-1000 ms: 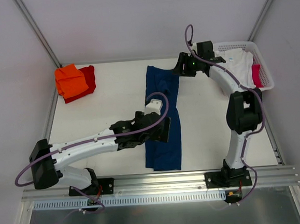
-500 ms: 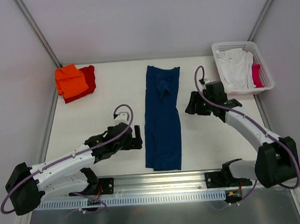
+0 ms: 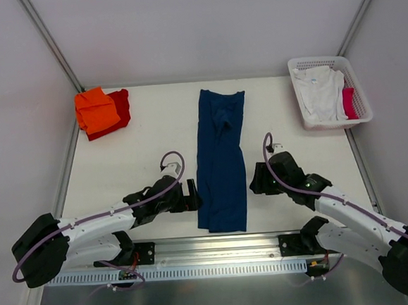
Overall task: Fold and stack the t-shirts
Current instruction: Grab the bottom of the folded rectangular tshirt with both arms
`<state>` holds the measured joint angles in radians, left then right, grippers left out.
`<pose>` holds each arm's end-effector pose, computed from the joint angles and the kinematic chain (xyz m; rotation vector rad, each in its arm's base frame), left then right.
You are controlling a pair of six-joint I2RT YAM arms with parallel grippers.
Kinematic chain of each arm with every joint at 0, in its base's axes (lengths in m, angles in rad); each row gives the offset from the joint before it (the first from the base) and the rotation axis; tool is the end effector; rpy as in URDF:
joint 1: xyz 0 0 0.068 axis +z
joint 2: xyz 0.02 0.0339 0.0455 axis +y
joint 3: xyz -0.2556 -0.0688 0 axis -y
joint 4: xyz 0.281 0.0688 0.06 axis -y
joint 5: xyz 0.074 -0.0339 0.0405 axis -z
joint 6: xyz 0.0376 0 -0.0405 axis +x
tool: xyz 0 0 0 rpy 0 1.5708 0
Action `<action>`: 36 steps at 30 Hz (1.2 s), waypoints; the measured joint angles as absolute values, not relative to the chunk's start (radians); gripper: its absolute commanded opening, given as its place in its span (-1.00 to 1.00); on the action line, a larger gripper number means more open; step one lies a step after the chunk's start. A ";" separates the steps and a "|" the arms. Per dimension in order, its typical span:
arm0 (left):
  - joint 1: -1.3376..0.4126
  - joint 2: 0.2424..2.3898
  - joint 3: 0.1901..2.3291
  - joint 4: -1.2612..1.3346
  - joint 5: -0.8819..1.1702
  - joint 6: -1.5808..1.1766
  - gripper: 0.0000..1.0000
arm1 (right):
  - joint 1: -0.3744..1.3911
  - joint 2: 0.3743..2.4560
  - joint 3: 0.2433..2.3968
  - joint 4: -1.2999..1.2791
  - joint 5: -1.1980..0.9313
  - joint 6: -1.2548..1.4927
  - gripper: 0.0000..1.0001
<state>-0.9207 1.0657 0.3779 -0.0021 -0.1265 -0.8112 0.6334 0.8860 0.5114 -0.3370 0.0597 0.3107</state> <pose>0.1474 -0.1861 0.1343 0.0591 2.3740 -0.7548 0.1837 0.1321 0.1917 -0.3410 2.2921 0.4211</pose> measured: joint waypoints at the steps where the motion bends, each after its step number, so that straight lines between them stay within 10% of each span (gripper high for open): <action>1: -0.921 1.065 0.369 0.015 -0.120 -0.822 0.98 | 0.664 0.873 0.495 -0.343 0.077 0.329 0.14; 36: -1.126 1.175 0.235 0.449 -0.038 -1.144 0.98 | 1.405 0.927 0.414 -0.471 0.488 0.882 0.13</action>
<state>-1.1255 1.1751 0.2352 0.4488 -0.0376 -1.1439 1.4048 0.9272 0.4141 -0.4713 0.4881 0.8822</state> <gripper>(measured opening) 0.990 0.567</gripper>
